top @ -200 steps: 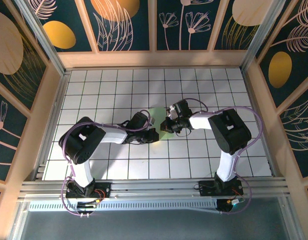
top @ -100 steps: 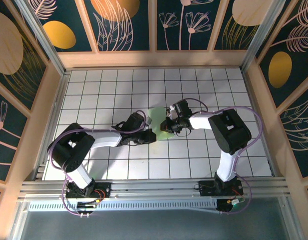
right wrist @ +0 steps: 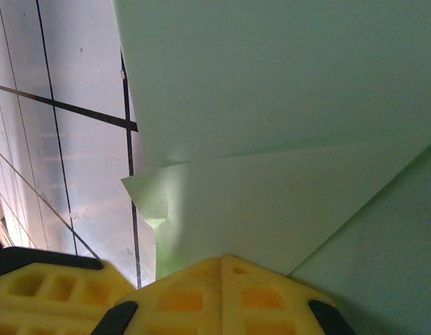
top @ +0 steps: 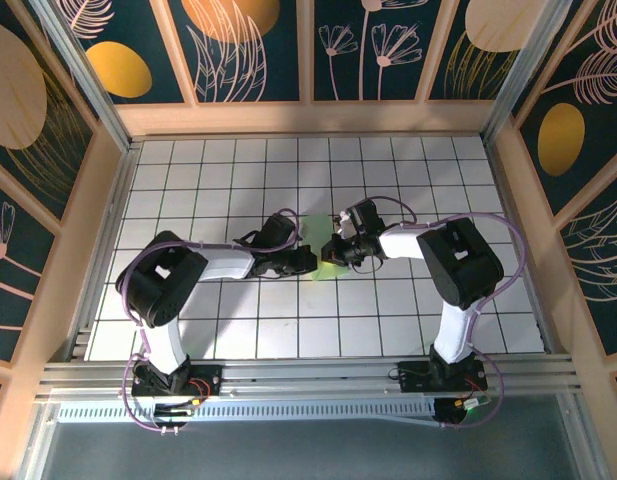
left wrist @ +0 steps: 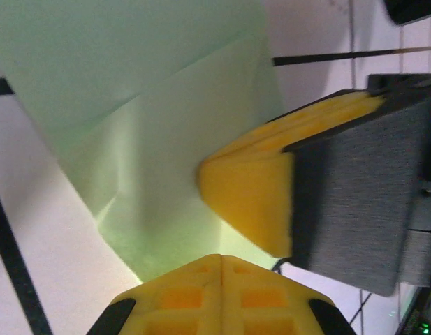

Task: Fold a paper plane with a square sheet of paper (fold left side to right side)
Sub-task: Fold the triangle a second time at the center of the table.

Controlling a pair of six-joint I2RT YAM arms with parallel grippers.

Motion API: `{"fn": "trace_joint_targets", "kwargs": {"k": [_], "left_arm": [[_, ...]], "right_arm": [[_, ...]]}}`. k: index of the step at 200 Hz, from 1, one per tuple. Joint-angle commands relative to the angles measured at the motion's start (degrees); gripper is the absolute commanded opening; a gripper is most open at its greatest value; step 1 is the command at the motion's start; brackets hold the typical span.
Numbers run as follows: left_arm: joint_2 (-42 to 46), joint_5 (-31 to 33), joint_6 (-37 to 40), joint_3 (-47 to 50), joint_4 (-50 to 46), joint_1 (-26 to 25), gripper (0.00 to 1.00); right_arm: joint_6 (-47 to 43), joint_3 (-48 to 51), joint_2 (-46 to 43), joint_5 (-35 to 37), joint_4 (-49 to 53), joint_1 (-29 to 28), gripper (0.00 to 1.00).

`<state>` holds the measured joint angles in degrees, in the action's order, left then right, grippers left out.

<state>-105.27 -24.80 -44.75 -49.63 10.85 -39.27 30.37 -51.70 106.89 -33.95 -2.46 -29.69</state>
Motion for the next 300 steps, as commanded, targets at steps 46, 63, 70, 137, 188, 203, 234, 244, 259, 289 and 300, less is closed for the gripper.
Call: {"fn": "trace_joint_targets", "kwargs": {"k": [46,63,70,137,188,203,234,244,259,289,300], "left_arm": [[-2.5,3.7,3.2,-1.6,-4.7,0.2,0.00],[-2.9,4.1,3.4,-1.6,-5.0,0.2,0.00],[-3.1,4.3,3.5,-1.6,-5.1,0.2,0.00],[-3.4,4.8,4.0,-1.9,-5.8,0.2,0.00],[-3.0,4.8,4.1,-2.1,-6.0,0.2,0.00],[-2.8,4.8,4.1,-2.5,-6.0,0.2,0.00],[-2.2,4.0,4.2,-3.3,-5.8,0.2,0.00],[-1.6,3.4,4.0,-3.6,-5.2,0.2,0.00],[-0.7,1.9,3.6,-4.3,-4.1,0.2,0.00],[0.2,-1.6,3.5,-5.7,-3.1,0.1,0.00],[0.0,-2.5,3.7,-7.4,-2.7,0.1,0.00]], "right_arm": [[-0.2,-0.9,-0.9,1.7,5.1,-0.8,0.00],[-0.1,-1.8,-2.0,1.5,5.4,-0.8,0.00],[-0.2,-2.2,-2.4,1.5,5.5,-0.7,0.00],[-1.5,-5.8,-0.8,1.3,5.3,0.8,0.00],[-2.5,-5.8,2.3,2.4,4.9,2.9,0.00],[-3.0,-5.4,3.0,2.4,5.1,3.4,0.00],[-3.8,-5.2,4.2,3.2,6.2,4.0,0.00],[-3.8,-4.9,4.1,3.4,6.3,4.2,0.00],[-4.0,-4.7,4.1,3.6,6.6,4.2,0.00],[-4.2,-4.2,4.0,3.5,6.7,4.2,0.00],[-4.1,-4.1,4.1,3.5,6.7,4.2,0.00]]}}
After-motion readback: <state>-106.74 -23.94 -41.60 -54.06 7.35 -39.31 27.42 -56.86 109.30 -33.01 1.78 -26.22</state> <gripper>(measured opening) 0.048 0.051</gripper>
